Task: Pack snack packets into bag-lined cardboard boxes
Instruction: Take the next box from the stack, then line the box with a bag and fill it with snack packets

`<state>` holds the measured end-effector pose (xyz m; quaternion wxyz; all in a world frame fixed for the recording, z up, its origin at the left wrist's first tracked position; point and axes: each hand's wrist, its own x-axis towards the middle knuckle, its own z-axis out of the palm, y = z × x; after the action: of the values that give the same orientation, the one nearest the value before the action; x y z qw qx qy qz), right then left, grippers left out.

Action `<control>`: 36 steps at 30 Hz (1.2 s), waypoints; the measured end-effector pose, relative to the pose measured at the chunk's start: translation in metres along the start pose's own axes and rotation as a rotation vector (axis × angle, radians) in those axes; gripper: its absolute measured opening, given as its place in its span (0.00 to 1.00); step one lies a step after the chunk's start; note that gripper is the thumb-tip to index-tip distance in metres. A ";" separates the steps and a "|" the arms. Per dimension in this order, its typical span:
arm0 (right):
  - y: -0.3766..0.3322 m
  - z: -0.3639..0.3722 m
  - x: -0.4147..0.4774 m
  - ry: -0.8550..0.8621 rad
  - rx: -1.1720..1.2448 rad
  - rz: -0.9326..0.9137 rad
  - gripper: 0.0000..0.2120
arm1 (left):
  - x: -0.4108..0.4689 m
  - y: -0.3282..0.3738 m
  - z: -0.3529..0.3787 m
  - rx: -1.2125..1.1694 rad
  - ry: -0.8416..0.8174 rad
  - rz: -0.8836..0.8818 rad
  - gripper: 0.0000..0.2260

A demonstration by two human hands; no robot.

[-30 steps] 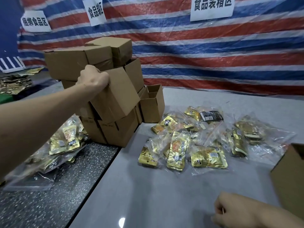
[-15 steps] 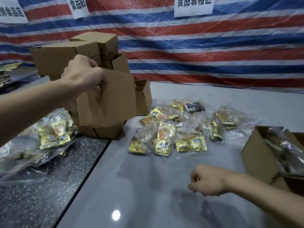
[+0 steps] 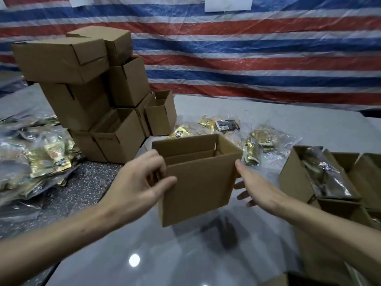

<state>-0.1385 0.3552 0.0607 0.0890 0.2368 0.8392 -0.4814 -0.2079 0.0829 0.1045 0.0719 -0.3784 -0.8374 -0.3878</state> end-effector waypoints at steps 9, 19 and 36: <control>0.016 0.006 -0.008 0.044 0.025 0.087 0.42 | -0.050 -0.045 0.046 -0.094 -0.143 0.177 0.12; 0.041 0.020 -0.011 -0.195 -0.155 0.156 0.07 | -0.123 -0.114 0.099 -0.342 -0.286 -0.390 0.60; 0.003 -0.005 0.063 0.074 -0.169 0.226 0.21 | -0.149 -0.142 0.150 -0.148 -0.293 -0.180 0.35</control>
<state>-0.1917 0.3806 0.0368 0.1314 0.3390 0.8474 -0.3869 -0.1753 0.0436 -0.1451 -0.1140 -0.3588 -0.8385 -0.3940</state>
